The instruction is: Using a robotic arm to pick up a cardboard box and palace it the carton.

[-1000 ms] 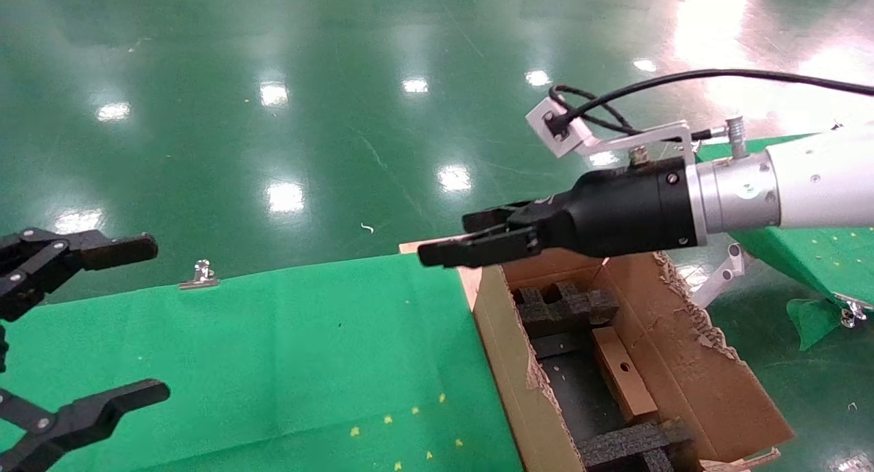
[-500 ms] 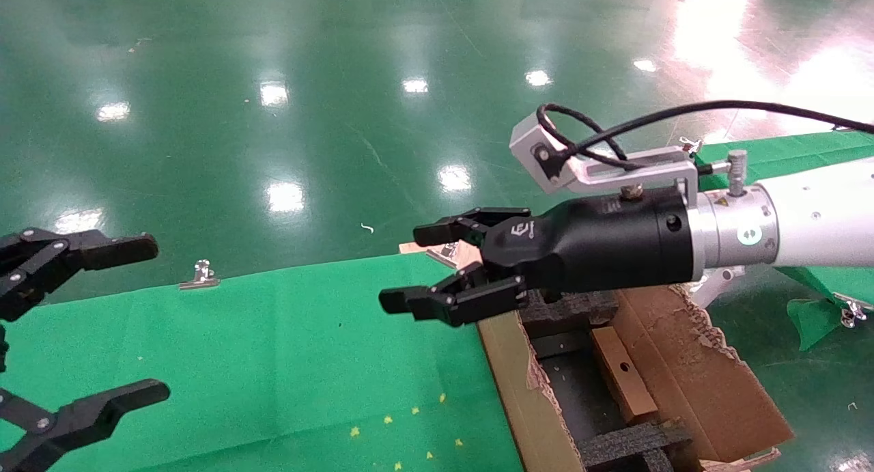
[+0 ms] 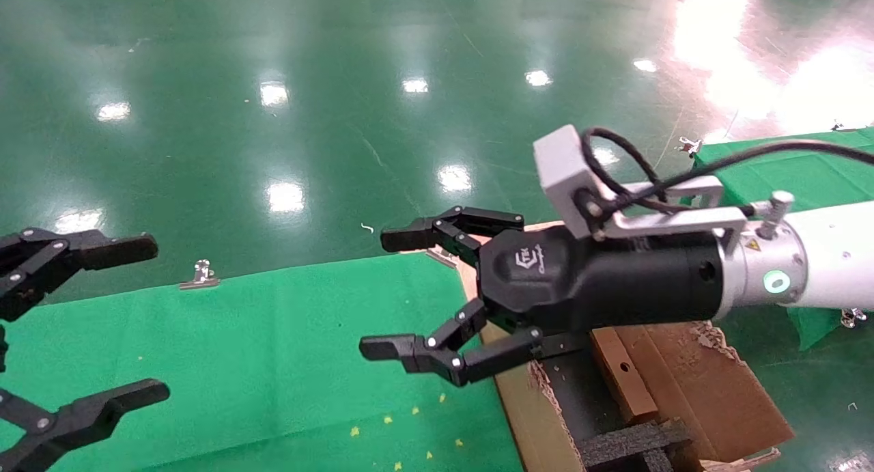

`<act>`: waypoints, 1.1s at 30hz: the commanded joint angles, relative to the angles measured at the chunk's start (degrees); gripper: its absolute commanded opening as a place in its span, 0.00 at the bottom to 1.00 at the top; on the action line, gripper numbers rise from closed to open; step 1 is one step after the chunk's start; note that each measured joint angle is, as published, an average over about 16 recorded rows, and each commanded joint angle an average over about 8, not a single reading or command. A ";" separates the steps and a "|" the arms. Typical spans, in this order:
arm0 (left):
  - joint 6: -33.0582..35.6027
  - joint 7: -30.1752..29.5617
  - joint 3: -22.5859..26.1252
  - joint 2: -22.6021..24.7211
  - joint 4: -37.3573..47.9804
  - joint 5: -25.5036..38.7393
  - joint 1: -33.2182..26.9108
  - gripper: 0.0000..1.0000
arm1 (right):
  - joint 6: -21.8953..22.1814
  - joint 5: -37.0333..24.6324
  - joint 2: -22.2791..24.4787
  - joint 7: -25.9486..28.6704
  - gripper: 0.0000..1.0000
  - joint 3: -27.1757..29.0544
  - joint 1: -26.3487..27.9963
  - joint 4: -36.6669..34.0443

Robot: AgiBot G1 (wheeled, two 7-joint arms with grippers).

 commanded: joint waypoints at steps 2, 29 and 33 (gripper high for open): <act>0.00 0.00 0.00 0.00 0.00 0.00 0.00 1.00 | -0.98 1.21 -0.27 -3.20 1.00 2.90 -2.49 0.60; -0.02 0.01 0.00 0.00 0.01 -0.03 0.01 1.00 | -3.44 4.28 -0.95 -10.74 1.00 10.02 -8.64 2.04; -0.02 0.01 0.00 0.00 0.01 -0.03 0.01 1.00 | -3.37 4.17 -0.94 -10.60 1.00 9.83 -8.48 2.01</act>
